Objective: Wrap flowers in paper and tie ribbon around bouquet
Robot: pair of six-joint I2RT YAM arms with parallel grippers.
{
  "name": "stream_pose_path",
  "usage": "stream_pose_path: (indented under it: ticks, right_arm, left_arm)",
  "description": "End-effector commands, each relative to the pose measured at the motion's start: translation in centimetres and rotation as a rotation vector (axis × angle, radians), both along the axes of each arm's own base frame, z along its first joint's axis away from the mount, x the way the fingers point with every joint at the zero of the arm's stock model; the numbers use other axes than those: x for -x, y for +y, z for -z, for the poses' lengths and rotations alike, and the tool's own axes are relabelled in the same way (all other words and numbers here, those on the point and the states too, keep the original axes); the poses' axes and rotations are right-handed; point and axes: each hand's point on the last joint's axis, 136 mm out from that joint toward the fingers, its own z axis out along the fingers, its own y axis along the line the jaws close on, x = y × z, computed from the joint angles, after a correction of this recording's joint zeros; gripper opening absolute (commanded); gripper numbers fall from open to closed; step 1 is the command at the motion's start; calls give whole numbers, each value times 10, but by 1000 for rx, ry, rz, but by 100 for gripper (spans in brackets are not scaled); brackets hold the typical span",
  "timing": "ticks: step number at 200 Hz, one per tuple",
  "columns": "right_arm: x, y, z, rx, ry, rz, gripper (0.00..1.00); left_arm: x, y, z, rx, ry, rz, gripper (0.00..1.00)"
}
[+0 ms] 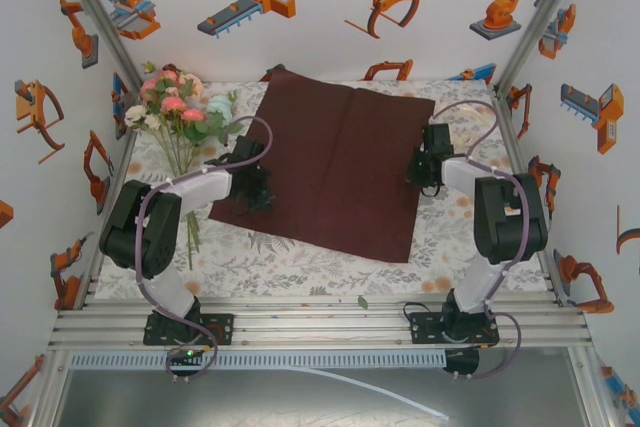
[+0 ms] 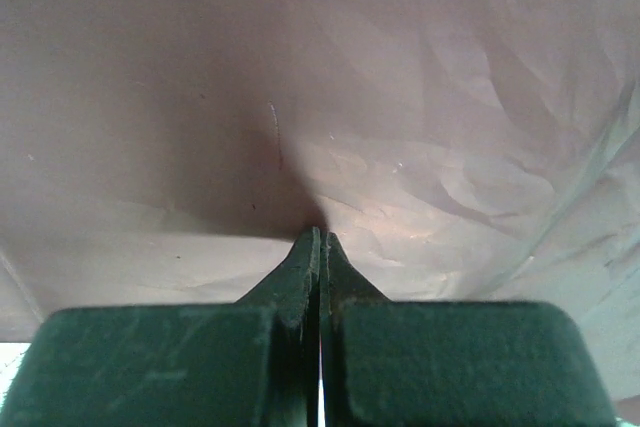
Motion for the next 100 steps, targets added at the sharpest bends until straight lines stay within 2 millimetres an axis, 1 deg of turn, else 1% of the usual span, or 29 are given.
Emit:
stream_pose_path:
  ticks: [1, 9, 34, 42, 51, 66, 76, 82, 90, 100]
  right_arm:
    - [37, -5, 23, -23, 100, 59, 0]
    - [53, -5, 30, -32, 140, 65, 0]
    - [106, 15, 27, -85, 212, 18, 0]
    - [123, 19, 26, -84, 235, 6, 0]
    - [141, 23, 24, -87, 249, 3, 0]
    - [167, 45, 26, -133, 263, -46, 0]
    - [176, 49, 27, -126, 263, -52, 0]
    - [176, 49, 26, -125, 253, -43, 0]
    - [170, 49, 21, -125, 228, -39, 0]
    - [157, 51, 7, -114, 191, -48, 0]
  left_arm:
    - [5, 32, 16, -130, 60, -24, 0]
    - [2, 40, 15, -153, 54, -30, 0]
    - [-10, 65, 11, -179, 35, -64, 0]
    - [-16, 72, 9, -177, 24, -79, 0]
    - [-23, 76, 6, -165, 5, -85, 0]
    - [-37, 75, 3, -127, -27, -76, 0]
    - [-44, 71, -1, -102, -40, -67, 0]
    - [-48, 70, -4, -95, -51, -66, 0]
    - [-51, 68, -9, -81, -64, -62, 0]
    - [-53, 67, -18, -68, -80, -65, 0]
